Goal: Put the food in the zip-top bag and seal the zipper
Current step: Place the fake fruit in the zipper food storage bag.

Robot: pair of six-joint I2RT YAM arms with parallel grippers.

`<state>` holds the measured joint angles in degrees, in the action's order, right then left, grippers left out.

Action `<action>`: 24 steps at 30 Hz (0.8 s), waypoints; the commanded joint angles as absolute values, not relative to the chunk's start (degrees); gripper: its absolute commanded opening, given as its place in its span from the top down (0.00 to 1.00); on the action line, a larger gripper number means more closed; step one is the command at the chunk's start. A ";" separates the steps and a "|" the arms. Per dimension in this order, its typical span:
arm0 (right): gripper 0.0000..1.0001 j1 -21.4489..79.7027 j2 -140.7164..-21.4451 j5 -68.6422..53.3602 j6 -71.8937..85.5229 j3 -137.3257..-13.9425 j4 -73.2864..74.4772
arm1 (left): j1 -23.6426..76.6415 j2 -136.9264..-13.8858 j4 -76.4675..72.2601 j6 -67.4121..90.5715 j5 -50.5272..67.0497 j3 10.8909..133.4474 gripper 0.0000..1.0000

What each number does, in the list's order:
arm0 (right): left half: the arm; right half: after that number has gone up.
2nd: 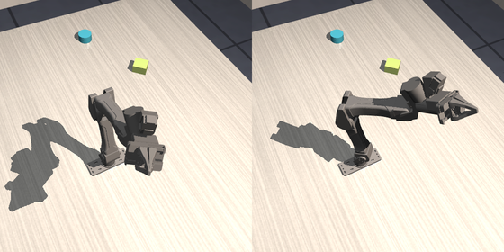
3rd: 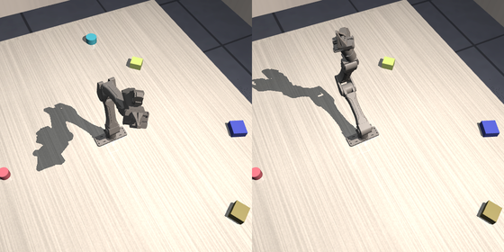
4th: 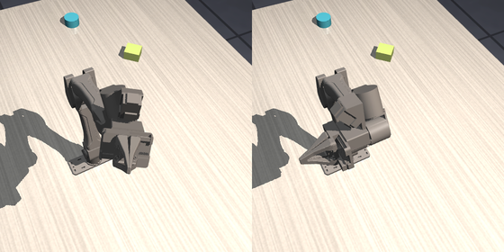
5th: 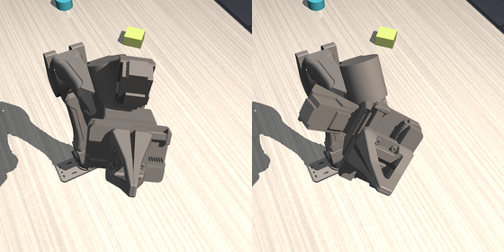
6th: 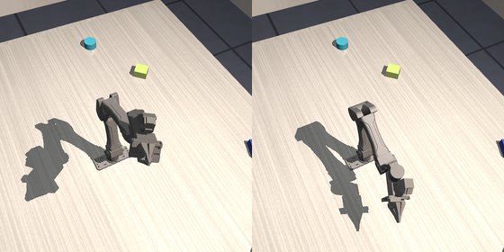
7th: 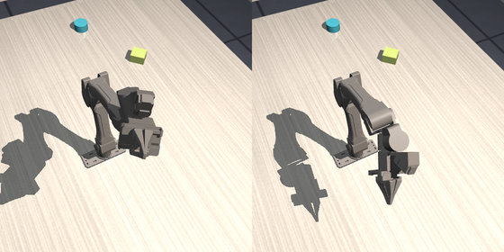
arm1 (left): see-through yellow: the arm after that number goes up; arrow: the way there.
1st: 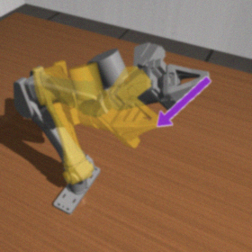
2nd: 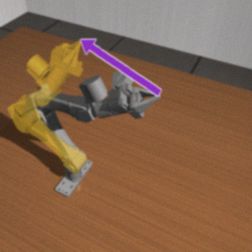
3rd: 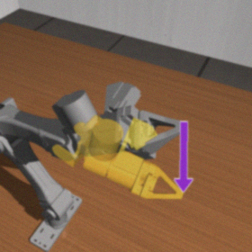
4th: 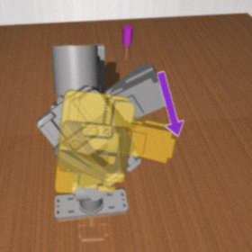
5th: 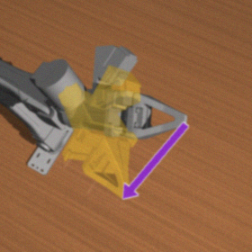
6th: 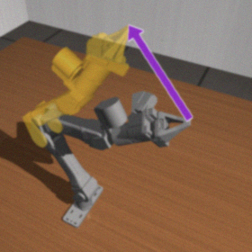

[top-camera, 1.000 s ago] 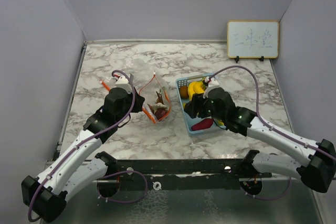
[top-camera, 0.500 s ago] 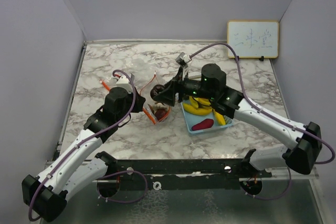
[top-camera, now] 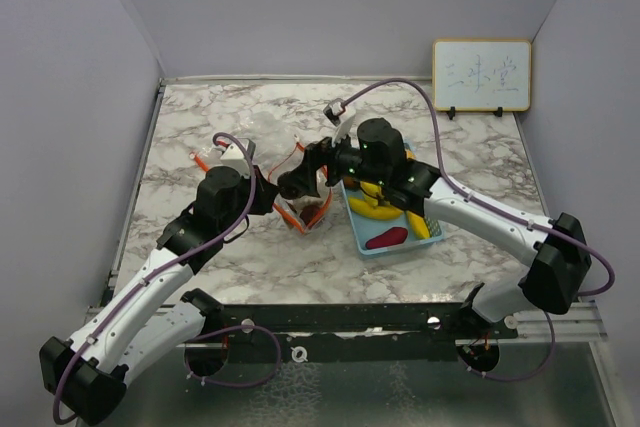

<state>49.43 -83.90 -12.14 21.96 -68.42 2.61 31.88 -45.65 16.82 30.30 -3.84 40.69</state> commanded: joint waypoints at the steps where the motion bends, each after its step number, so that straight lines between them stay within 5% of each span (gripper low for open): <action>1: 0.00 49.67 -84.00 -6.72 19.86 -71.45 3.34 | 31.86 -44.50 15.18 31.27 -2.18 41.16 1.00; 7: 0.00 50.24 -81.32 -7.82 20.66 -71.32 3.03 | 31.86 -44.84 14.70 31.48 -2.28 40.69 1.00; 16: 0.00 50.38 -83.81 9.24 24.61 -78.65 10.87 | 31.89 -45.38 12.87 32.69 -1.80 40.23 1.00; 24: 0.19 50.83 -93.00 10.31 28.21 -84.16 11.78 | 31.82 -45.88 11.70 33.11 -1.54 40.32 1.00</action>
